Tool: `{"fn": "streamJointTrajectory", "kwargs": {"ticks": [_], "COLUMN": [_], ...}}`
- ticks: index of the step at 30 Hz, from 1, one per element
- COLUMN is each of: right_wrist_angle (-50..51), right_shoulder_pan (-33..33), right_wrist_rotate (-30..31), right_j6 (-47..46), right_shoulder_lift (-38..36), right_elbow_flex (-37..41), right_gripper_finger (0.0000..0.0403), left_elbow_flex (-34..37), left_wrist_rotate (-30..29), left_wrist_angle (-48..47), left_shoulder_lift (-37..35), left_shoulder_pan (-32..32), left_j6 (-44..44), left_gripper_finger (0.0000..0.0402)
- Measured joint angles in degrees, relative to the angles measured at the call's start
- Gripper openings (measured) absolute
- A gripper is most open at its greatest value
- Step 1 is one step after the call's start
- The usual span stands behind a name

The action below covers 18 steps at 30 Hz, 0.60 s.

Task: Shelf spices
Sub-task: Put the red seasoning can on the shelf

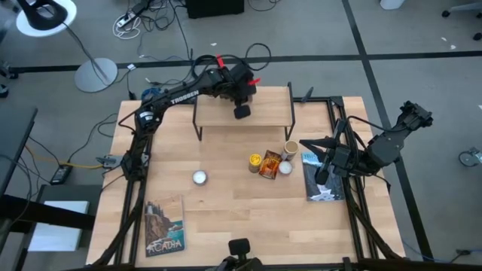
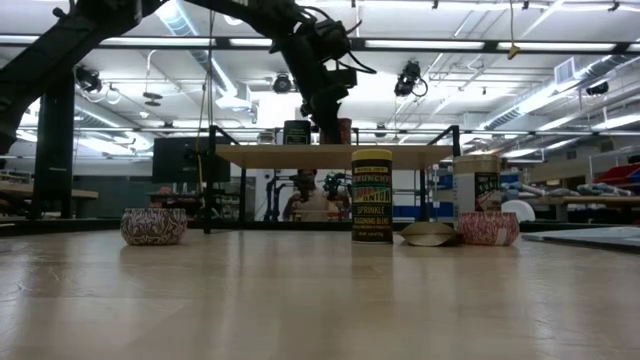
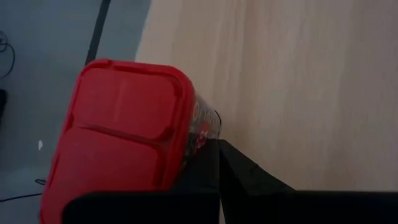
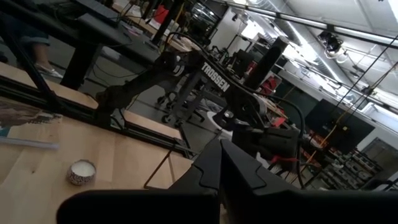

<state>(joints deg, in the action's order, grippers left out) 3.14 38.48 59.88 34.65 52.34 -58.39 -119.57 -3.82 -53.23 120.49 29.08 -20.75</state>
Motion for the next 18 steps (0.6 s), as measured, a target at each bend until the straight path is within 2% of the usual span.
{"fn": "streamJointTrajectory", "kwargs": {"ticks": [18], "right_wrist_angle": [0.0], "right_shoulder_pan": [0.0], "right_wrist_rotate": [0.0], "right_j6": [0.0], "right_shoulder_lift": [0.0], "right_elbow_flex": [0.0], "right_gripper_finger": [0.0005], "left_elbow_flex": [0.0], "left_wrist_rotate": [-1.2], "left_wrist_angle": [2.6], "left_shoulder_lift": [0.0], "left_shoulder_pan": [1.0], "left_j6": [0.0], "left_gripper_finger": [0.0000]}}
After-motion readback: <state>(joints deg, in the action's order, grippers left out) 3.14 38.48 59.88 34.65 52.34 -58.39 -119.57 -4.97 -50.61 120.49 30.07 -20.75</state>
